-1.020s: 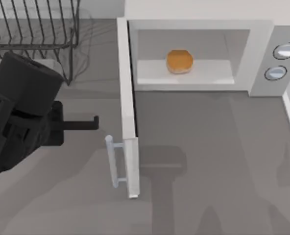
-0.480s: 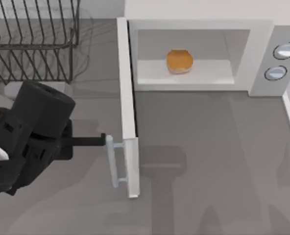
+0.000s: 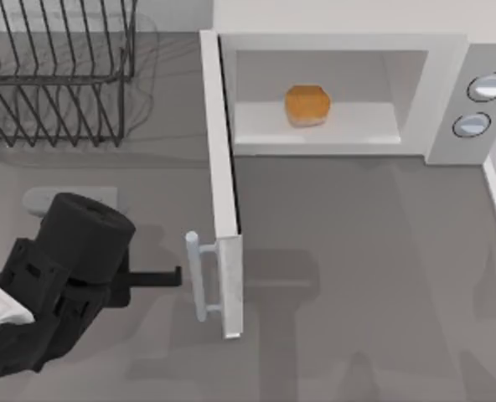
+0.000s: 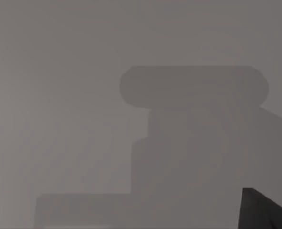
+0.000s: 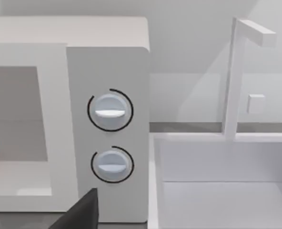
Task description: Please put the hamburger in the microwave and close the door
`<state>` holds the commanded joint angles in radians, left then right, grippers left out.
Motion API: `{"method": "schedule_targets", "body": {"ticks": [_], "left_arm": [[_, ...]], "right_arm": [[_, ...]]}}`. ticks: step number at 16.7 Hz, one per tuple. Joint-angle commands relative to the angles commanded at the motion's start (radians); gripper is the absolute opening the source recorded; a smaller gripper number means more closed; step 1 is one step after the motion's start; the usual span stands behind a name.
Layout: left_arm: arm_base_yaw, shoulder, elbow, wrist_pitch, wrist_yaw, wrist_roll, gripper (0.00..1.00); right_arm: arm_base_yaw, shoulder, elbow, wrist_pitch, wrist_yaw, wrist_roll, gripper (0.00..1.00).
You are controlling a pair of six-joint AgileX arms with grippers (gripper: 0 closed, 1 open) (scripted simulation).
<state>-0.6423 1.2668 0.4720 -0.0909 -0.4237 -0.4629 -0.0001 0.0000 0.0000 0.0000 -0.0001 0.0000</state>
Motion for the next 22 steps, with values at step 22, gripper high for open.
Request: {"method": "schedule_targets", "body": {"ticks": [22], "left_arm": [[-0.309, 0.325, 0.299, -0.116, -0.177, -0.290, 0.00]], "right_arm": [[0.000, 0.000, 0.000, 0.000, 0.000, 0.000, 1.00]]}}
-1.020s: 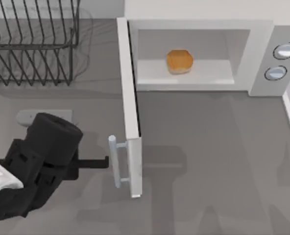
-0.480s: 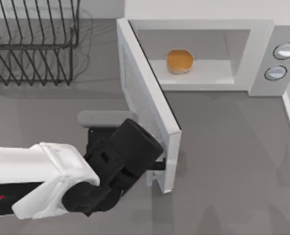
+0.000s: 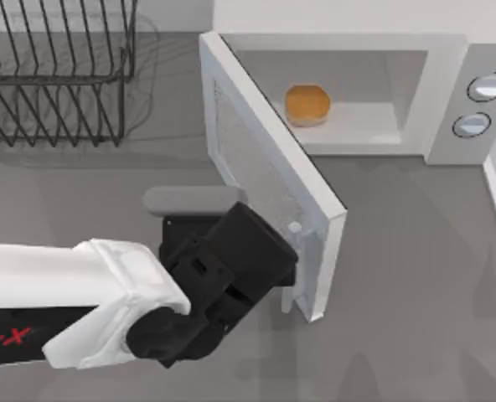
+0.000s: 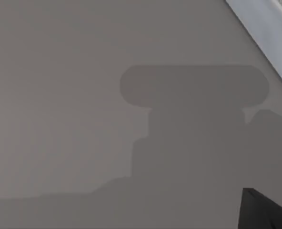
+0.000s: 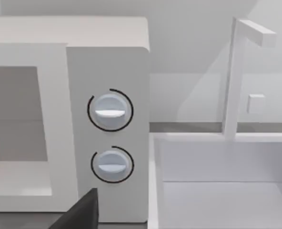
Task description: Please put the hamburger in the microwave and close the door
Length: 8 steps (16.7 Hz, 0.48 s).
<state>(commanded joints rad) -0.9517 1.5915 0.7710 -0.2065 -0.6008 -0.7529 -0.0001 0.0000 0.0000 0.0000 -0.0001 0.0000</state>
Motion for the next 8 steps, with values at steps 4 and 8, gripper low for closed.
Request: {"method": "schedule_targets", "body": {"ticks": [4, 8], "left_arm": [[-0.063, 0.115, 0.139, -0.066, -0.030, -0.067, 0.00], [-0.134, 0.246, 0.313, -0.145, -0.062, -0.144, 0.00]], "right_arm": [[0.000, 0.000, 0.000, 0.000, 0.000, 0.000, 1.00], [0.000, 0.000, 0.000, 0.000, 0.000, 0.000, 1.00]]}}
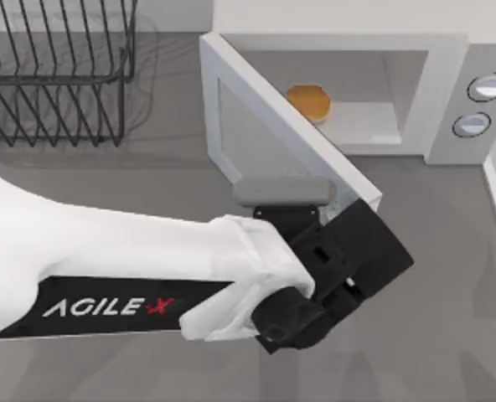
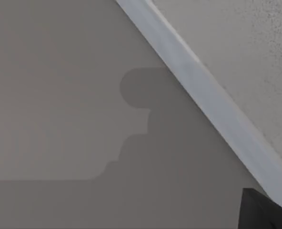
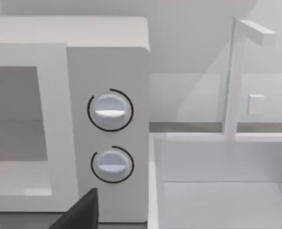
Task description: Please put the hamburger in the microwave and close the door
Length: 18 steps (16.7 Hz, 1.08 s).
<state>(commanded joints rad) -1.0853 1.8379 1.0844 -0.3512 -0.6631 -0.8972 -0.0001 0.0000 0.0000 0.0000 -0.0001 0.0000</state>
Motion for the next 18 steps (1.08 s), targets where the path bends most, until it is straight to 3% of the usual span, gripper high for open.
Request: {"method": "schedule_targets", "body": {"ticks": [10, 18], "left_arm": [[-0.003, 0.066, 0.102, -0.067, -0.027, -0.037, 0.00], [-0.079, 0.285, 0.441, -0.245, -0.054, -0.127, 0.00]], "right_arm": [[0.000, 0.000, 0.000, 0.000, 0.000, 0.000, 1.00], [0.000, 0.000, 0.000, 0.000, 0.000, 0.000, 1.00]]}}
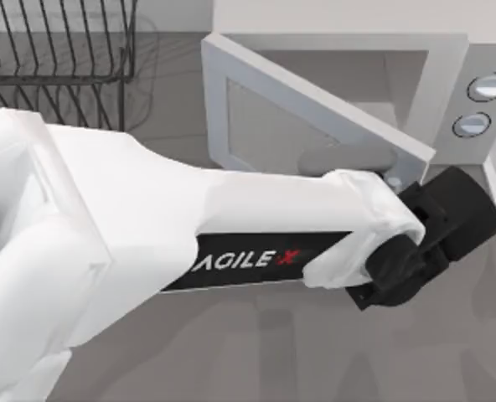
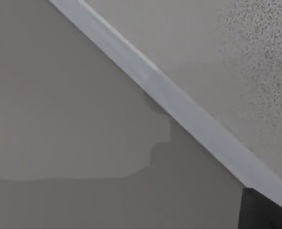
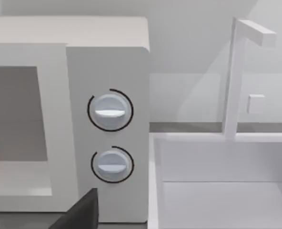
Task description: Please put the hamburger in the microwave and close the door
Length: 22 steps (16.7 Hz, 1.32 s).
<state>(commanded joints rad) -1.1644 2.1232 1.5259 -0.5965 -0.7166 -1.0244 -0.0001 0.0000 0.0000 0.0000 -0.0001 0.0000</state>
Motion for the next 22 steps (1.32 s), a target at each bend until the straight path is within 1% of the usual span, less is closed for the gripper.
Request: {"method": "schedule_targets", "body": {"ticks": [4, 8, 9, 11, 22], "left_arm": [[-0.028, 0.081, 0.124, -0.065, -0.010, -0.033, 0.00], [-0.030, 0.088, 0.136, -0.071, -0.011, -0.036, 0.00], [0.075, 0.056, 0.097, -0.071, -0.032, -0.049, 0.00], [0.086, 0.071, 0.113, -0.066, -0.026, -0.036, 0.00], [0.248, 0.263, 0.395, -0.021, 0.041, 0.165, 0.00]], "right_arm": [[0.000, 0.000, 0.000, 0.000, 0.000, 0.000, 1.00], [0.000, 0.000, 0.000, 0.000, 0.000, 0.000, 1.00], [0.000, 0.000, 0.000, 0.000, 0.000, 0.000, 1.00], [0.000, 0.000, 0.000, 0.000, 0.000, 0.000, 1.00], [0.000, 0.000, 0.000, 0.000, 0.000, 0.000, 1.00]]}}
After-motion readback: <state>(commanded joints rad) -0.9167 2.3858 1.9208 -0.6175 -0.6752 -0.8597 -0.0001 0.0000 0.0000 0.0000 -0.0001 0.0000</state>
